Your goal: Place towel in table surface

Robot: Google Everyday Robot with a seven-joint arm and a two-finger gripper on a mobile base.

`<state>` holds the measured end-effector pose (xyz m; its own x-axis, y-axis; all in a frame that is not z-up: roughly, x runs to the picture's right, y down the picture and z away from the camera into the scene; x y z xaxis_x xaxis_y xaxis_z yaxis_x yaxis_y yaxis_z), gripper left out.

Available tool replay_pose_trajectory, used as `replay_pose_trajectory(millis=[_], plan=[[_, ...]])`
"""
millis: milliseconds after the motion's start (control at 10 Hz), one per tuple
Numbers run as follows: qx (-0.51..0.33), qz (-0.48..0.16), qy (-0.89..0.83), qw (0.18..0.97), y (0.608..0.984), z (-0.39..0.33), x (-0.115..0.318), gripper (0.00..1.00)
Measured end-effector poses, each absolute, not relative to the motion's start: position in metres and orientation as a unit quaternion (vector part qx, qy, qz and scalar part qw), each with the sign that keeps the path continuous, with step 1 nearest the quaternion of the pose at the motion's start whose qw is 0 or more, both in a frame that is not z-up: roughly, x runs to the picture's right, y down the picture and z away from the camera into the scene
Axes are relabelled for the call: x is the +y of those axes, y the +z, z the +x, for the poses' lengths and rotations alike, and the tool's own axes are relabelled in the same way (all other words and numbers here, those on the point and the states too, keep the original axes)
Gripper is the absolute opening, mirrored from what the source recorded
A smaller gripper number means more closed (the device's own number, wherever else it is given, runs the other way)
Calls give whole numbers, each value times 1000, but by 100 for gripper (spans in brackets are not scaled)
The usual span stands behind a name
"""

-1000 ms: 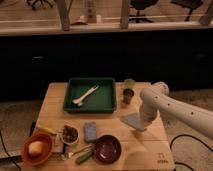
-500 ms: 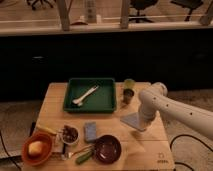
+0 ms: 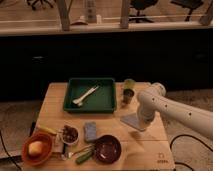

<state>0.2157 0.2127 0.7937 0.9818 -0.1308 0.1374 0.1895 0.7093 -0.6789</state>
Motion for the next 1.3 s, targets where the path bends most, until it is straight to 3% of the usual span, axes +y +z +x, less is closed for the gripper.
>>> replay_pose_trajectory(millis=[300, 400, 1300], plan=[[-68, -352, -95, 929, 798, 208, 210, 75], [-74, -348, -96, 929, 799, 208, 210, 80], [-80, -348, -127, 925, 826, 194, 203, 80]])
